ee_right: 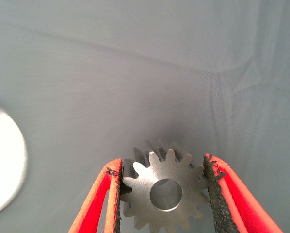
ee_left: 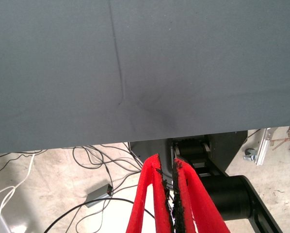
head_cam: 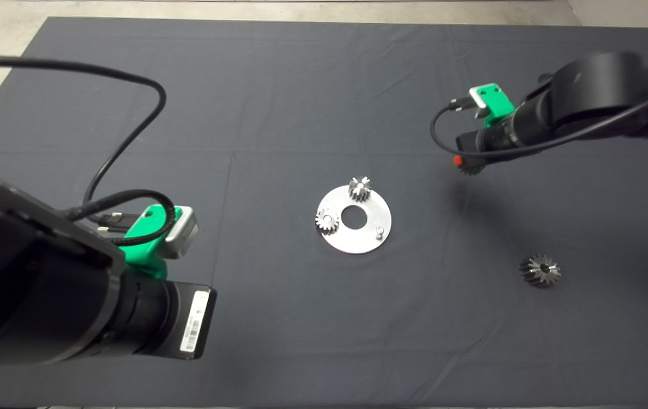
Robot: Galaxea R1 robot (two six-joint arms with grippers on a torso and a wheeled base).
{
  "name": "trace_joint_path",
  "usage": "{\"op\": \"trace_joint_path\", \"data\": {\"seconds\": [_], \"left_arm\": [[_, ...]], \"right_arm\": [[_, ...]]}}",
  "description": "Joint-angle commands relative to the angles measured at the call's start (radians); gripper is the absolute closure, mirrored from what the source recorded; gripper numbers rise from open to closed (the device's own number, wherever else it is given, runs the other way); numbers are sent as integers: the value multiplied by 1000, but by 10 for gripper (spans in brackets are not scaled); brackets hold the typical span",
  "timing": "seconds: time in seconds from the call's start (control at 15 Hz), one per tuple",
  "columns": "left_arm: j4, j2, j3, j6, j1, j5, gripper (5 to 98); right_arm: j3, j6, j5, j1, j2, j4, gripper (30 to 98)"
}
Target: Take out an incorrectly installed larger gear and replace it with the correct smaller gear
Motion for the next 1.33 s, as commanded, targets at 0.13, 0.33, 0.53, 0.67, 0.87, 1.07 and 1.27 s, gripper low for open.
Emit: {"op": "trace_joint_path", "data": {"seconds": [0.13,0.33,0.53,0.67,0.87,1.07,1.27], "left_arm": [[-10,5,-3,-9,-17,69,984],[-10,-3,-4,-9,-17,71,984],[-10,-4,-6,-10,-17,72,984],[-10,-6,-4,-10,-17,72,984],[-10,-4,-7,-10,-17,71,984],[-7,-4,-9,-10,-17,71,984],[-7,-4,-7,-10,-17,71,984]], "right_arm": [[66,41,-37,108,3,134,927],[27,62,-34,38,119,133,927],[-27,64,-33,12,207,174,927],[-61,64,-36,13,274,239,925],[-20,113,-40,15,314,306,928],[-9,142,-42,15,311,308,928],[-6,144,-43,12,310,308,928]]}}
